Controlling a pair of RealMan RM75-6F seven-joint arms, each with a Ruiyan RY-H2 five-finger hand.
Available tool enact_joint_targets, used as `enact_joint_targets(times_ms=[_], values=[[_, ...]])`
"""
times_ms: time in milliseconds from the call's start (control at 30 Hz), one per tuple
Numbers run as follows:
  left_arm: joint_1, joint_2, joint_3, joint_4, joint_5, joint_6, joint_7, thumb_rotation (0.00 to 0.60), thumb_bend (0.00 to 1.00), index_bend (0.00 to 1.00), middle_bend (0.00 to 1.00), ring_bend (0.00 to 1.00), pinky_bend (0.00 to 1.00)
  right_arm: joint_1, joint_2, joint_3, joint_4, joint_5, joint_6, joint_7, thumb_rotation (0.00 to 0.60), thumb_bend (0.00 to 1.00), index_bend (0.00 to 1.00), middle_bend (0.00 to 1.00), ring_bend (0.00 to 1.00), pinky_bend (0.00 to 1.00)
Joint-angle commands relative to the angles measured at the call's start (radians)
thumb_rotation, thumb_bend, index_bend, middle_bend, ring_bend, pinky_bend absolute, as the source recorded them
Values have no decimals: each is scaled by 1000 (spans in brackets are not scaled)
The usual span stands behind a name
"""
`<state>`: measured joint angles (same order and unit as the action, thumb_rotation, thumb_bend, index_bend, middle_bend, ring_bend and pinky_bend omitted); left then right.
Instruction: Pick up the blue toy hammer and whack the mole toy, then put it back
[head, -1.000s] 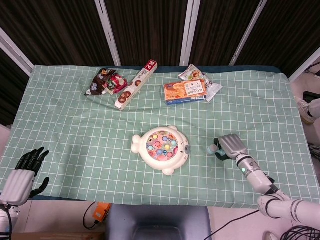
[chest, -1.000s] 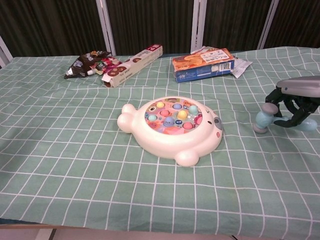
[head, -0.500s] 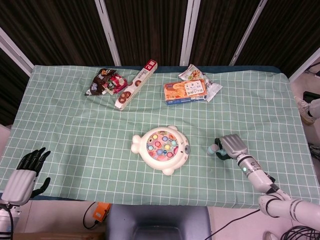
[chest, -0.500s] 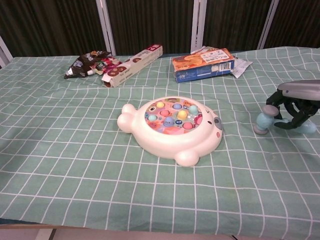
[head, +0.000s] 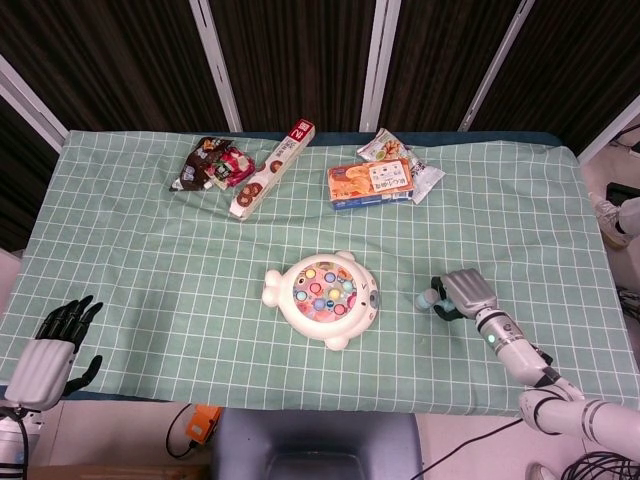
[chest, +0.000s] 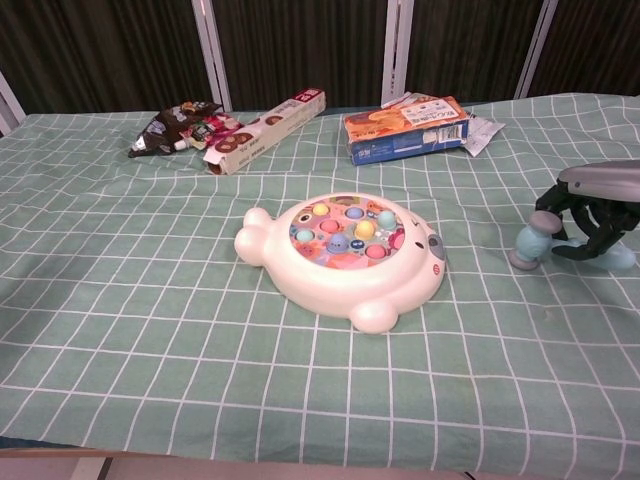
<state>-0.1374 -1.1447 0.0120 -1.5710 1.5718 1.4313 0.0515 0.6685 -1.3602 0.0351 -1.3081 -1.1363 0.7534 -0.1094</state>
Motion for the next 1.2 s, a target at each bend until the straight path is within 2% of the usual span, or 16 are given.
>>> enact_joint_targets(times_ms=[33,333,667,1200], values=[[-1,0,1,-2,0,-1,2,600,378,0,14,13,115,-2,1,3,-1,0,1,0,600,797,827,677,614,735],[-1,1,3,-4,0,-5,5,600,378,0,17,19,115,-5,8,4,-2,8,-18,-18,600,759,716,603,544,719],[-3,-1,3,-4,-2,-7,8,600,376,0,19,22,115,-7,11,11,-3,5,-27,-14,600,738,636,545,515,719],[-2,1,6,-5,2,-4,5,600,377,0,25,27,115,-18,28,14,-16,-8,-25,-7,600,731,607,525,504,713]])
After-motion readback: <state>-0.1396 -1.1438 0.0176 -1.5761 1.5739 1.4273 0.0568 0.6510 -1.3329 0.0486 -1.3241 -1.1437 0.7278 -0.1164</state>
